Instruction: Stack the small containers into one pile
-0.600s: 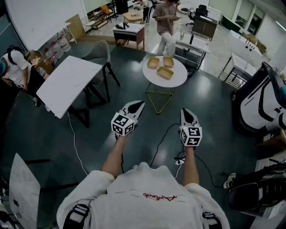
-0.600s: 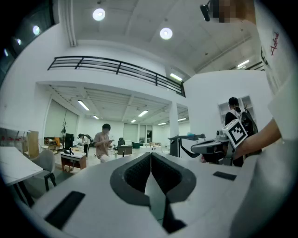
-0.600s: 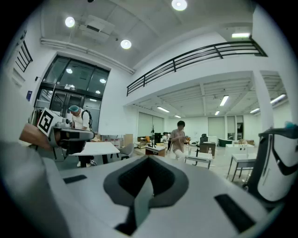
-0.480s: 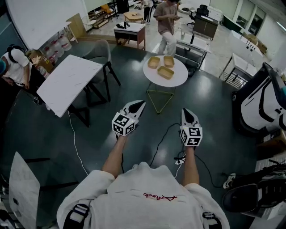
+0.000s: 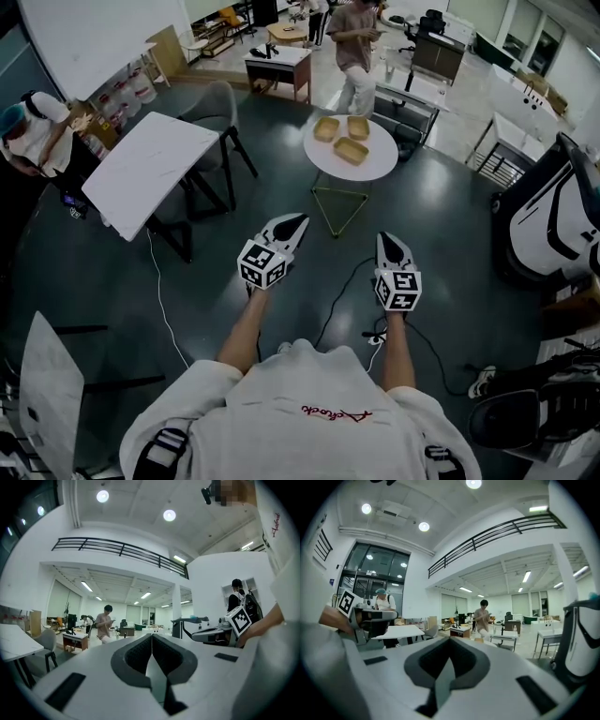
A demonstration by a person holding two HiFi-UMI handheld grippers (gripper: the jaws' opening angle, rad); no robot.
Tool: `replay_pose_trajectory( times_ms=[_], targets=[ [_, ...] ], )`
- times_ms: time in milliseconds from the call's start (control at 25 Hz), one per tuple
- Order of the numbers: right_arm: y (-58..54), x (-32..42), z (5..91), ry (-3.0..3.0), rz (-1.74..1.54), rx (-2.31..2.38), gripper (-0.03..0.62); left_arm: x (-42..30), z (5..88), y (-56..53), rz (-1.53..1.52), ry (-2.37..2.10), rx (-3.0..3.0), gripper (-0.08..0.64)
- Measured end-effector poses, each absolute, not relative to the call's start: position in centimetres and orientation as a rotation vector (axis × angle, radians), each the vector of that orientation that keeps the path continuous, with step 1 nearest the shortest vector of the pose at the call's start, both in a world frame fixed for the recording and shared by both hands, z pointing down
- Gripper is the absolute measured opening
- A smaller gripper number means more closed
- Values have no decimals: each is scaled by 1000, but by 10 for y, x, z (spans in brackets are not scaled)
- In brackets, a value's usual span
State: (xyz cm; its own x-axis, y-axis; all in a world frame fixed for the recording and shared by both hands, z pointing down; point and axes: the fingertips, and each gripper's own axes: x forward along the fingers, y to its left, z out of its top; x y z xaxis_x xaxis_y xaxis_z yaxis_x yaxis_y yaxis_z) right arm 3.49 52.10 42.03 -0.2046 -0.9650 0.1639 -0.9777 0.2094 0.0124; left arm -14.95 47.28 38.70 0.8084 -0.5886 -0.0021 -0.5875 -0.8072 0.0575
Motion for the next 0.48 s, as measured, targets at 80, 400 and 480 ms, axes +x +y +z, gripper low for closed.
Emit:
replay_pose_trajectory(
  times_ms=[80, 400, 480],
  targets=[
    [521, 36, 420, -2341, 127, 1882, 20, -147, 384, 472, -38, -960, 2934, 12],
    [537, 45, 435, -2366, 142, 1822, 20, -128, 388, 481, -3, -985, 2919, 11],
    [542, 49, 438, -2386, 155, 1806, 20, -120, 390, 485, 8, -984, 2915, 11]
  ],
)
